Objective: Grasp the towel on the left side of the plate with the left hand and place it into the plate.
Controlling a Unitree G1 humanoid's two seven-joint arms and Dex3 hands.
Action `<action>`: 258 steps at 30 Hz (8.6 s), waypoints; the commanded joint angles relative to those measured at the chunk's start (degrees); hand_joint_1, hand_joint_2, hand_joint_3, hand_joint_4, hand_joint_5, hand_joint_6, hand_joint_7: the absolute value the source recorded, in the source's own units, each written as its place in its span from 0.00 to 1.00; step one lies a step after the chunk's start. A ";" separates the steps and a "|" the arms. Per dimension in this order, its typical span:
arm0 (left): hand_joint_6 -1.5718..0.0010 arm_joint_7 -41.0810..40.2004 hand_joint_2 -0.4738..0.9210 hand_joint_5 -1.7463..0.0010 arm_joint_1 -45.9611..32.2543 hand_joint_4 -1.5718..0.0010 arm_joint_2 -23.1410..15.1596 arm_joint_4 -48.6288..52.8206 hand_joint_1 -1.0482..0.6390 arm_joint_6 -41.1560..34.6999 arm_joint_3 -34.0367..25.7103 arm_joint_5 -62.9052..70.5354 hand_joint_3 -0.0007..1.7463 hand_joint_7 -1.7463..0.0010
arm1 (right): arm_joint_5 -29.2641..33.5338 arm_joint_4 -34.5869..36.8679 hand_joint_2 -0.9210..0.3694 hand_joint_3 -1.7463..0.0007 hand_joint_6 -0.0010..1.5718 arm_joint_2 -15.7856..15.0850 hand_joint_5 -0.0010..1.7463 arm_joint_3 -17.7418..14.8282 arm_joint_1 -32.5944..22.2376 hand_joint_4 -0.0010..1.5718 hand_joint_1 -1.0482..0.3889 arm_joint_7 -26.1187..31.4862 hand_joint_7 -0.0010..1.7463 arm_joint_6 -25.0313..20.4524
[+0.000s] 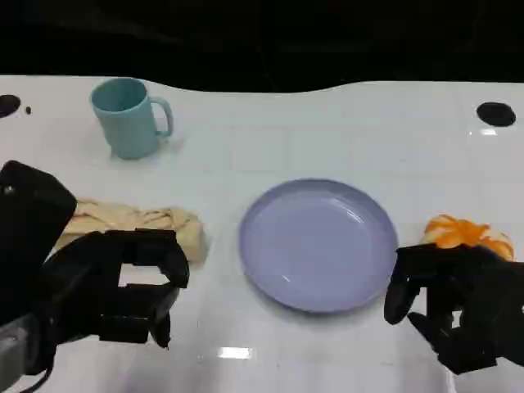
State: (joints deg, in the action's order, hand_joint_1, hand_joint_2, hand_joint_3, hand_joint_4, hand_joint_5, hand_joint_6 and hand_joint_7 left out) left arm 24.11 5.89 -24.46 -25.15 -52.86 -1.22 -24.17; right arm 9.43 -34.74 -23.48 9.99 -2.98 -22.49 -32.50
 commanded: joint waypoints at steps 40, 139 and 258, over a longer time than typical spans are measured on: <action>0.57 -3.40 0.76 0.03 -0.68 0.58 -0.06 -0.69 0.57 2.48 0.01 3.86 0.63 0.22 | -0.18 -0.07 0.29 0.37 0.45 -0.31 1.00 -0.27 0.30 0.46 0.72 -0.03 0.80 0.50; 0.58 -32.44 0.74 0.00 25.42 0.44 3.18 62.19 0.51 59.09 21.60 58.94 0.55 0.01 | 1.96 -5.41 0.30 0.36 0.45 0.33 1.00 2.98 1.17 0.47 0.70 0.79 0.81 -7.35; 0.57 -1.08 0.77 0.00 -1.28 0.53 4.54 -2.98 0.57 -0.42 -4.65 1.99 0.65 0.12 | -0.13 0.21 0.30 0.36 0.45 -0.29 1.00 -0.14 0.63 0.47 0.72 -0.07 0.80 0.67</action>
State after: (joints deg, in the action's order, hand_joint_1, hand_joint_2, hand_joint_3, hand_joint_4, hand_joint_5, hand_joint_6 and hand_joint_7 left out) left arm 23.66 4.10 -18.48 -28.44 -53.04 -6.13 -22.24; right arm 9.49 -34.69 -23.02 10.27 -2.02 -22.34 -32.55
